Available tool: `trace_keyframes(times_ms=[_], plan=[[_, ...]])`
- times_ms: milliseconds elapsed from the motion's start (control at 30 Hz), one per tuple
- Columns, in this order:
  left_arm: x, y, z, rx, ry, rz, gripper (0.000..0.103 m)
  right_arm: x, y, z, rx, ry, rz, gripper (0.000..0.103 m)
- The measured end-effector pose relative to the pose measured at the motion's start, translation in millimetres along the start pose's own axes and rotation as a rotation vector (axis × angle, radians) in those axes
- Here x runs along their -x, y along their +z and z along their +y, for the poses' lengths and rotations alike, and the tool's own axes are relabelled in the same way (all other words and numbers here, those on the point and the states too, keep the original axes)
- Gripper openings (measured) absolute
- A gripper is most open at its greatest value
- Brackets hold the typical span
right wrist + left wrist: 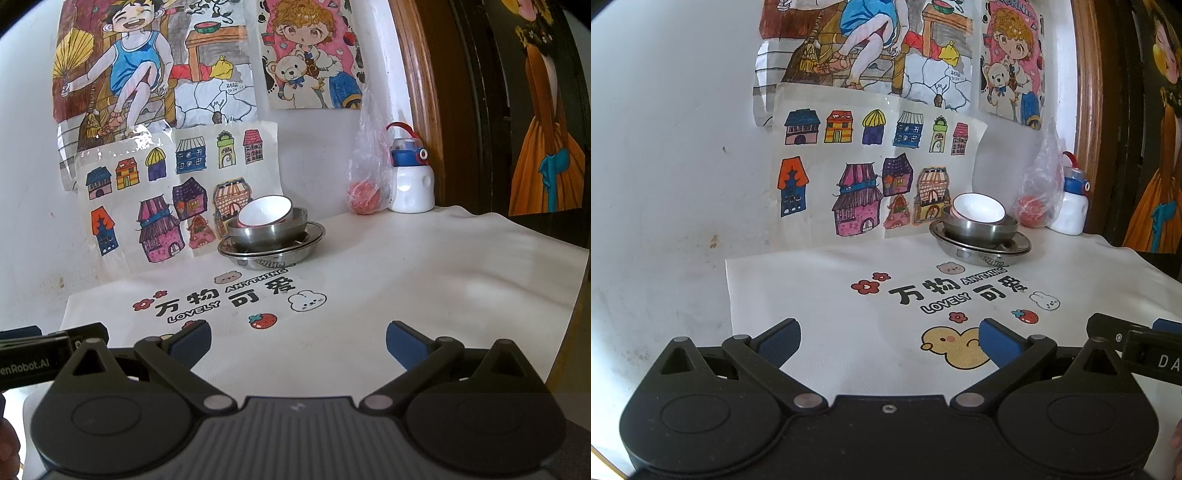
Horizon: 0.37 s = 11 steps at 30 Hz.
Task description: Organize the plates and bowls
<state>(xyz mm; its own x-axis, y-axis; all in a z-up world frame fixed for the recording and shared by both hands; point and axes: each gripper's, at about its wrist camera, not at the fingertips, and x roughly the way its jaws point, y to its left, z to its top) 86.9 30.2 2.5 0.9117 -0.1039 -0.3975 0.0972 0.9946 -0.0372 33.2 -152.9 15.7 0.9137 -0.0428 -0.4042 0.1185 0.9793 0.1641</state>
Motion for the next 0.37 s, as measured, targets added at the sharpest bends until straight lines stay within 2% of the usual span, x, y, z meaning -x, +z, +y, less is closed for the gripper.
trace_keyframes(times_ms=[367], plan=[[-0.6, -1.1, -1.5, 0.004, -0.007, 0.004, 0.102, -1.1, -2.1, 1.4, 0.001, 0.003, 0.007, 0.103]])
